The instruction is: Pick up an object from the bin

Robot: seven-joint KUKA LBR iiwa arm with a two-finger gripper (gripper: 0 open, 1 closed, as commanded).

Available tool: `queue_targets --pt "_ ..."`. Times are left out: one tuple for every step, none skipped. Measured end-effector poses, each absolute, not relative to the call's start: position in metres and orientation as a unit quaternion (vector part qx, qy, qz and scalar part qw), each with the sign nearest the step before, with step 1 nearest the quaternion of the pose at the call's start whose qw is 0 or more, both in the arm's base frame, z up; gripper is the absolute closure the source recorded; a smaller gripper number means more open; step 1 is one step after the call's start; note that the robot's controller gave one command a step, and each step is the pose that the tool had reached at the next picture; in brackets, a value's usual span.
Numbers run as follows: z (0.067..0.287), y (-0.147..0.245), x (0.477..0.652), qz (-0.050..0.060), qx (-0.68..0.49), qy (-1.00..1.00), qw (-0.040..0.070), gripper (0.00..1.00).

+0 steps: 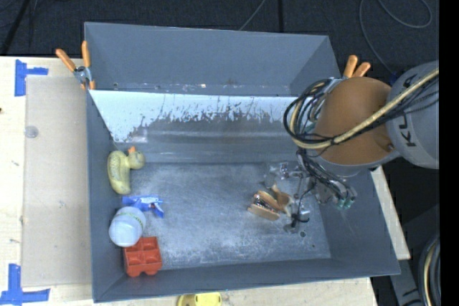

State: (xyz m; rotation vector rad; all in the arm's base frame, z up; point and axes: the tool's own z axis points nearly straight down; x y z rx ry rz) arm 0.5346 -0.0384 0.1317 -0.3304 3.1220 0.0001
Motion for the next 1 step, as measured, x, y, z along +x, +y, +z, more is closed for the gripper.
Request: queue_targets --pt "0.0993 -0.0271 0.5634 0.001 -0.028 1.000 -0.001 1.00"
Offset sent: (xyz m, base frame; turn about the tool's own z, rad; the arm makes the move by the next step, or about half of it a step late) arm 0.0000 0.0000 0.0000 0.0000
